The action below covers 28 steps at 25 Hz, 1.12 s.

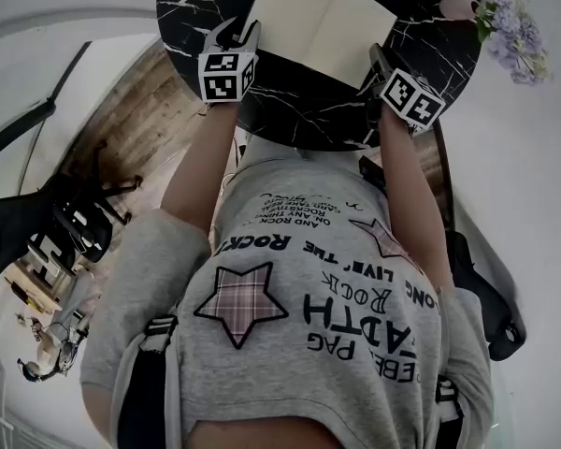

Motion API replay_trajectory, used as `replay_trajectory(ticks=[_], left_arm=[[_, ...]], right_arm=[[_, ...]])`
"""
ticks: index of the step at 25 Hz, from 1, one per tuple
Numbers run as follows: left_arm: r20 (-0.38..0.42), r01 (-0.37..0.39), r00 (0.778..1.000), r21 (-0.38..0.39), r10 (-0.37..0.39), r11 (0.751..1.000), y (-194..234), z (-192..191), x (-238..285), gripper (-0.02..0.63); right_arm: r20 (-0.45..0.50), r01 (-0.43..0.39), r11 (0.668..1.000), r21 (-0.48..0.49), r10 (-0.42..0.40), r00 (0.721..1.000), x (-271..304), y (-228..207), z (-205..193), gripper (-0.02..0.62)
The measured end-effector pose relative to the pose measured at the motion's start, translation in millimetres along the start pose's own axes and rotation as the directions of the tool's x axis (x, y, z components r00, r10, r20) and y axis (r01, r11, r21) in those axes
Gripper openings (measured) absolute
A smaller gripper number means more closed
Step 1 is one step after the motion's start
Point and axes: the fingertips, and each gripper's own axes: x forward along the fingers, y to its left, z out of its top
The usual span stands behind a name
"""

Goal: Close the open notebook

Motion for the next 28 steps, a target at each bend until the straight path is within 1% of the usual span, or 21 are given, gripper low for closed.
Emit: replay_trajectory(ticks=[1, 4, 8, 11, 14, 16, 18, 22, 26, 28], left_arm=[[-0.014, -0.007, 1.000, -0.010, 0.007, 1.000, 1.6, -2.8, 1.3, 0.123], [-0.053, -0.018, 0.998, -0.022, 0.017, 1.000, 3.0, -11.5, 4.3, 0.132], [-0.073, -0.018, 0.997, -0.037, 0.016, 0.999, 2.1, -18.9, 6.1, 0.132], [-0.082, -0.019, 0.996, -0.057, 0.015, 0.998, 2.3, -19.9, 6.9, 0.133], [-0.092, -0.003, 0.996, -0.081, -0.004, 0.997, -1.2, -20.1, 6.8, 0.135], [-0.105, 0.024, 0.994, -0.060, -0.030, 0.998, -6.6, -22.3, 7.6, 0.145], [-0.111, 0.048, 0.992, -0.045, -0.052, 0.998, -10.0, -23.3, 8.3, 0.167], [-0.109, 0.059, 0.992, -0.090, -0.068, 0.994, -10.6, -21.2, 8.1, 0.183], [-0.106, 0.058, 0.992, -0.107, -0.069, 0.993, -10.8, -20.9, 7.8, 0.186], [-0.103, 0.063, 0.992, -0.126, -0.076, 0.990, -11.0, -21.1, 7.8, 0.187]], right_arm=[[-0.008, 0.001, 1.000, -0.007, -0.001, 1.000, 2.2, 0.3, -1.1, 0.121], [-0.037, 0.014, 0.999, -0.030, -0.015, 0.999, 7.5, -0.1, -6.9, 0.132], [-0.076, 0.048, 0.997, -0.062, -0.052, 0.996, 12.2, -2.4, -14.7, 0.156], [-0.078, 0.057, 0.995, -0.077, -0.063, 0.995, 12.8, 0.3, -14.0, 0.161], [-0.080, 0.056, 0.996, -0.064, -0.061, 0.995, 12.2, 0.7, -14.5, 0.173], [-0.079, 0.055, 0.997, -0.056, -0.060, 0.995, 12.8, 0.6, -14.4, 0.173], [-0.079, 0.061, 0.997, -0.047, -0.065, 0.995, 13.3, 0.6, -14.8, 0.180], [-0.081, 0.060, 0.997, -0.044, -0.064, 0.995, 14.2, 3.2, -14.5, 0.189], [-0.087, 0.055, 0.998, -0.024, -0.057, 0.995, 14.1, 2.8, -14.6, 0.189], [-0.089, 0.048, 0.998, -0.030, -0.051, 0.995, 14.6, 2.9, -14.8, 0.189]])
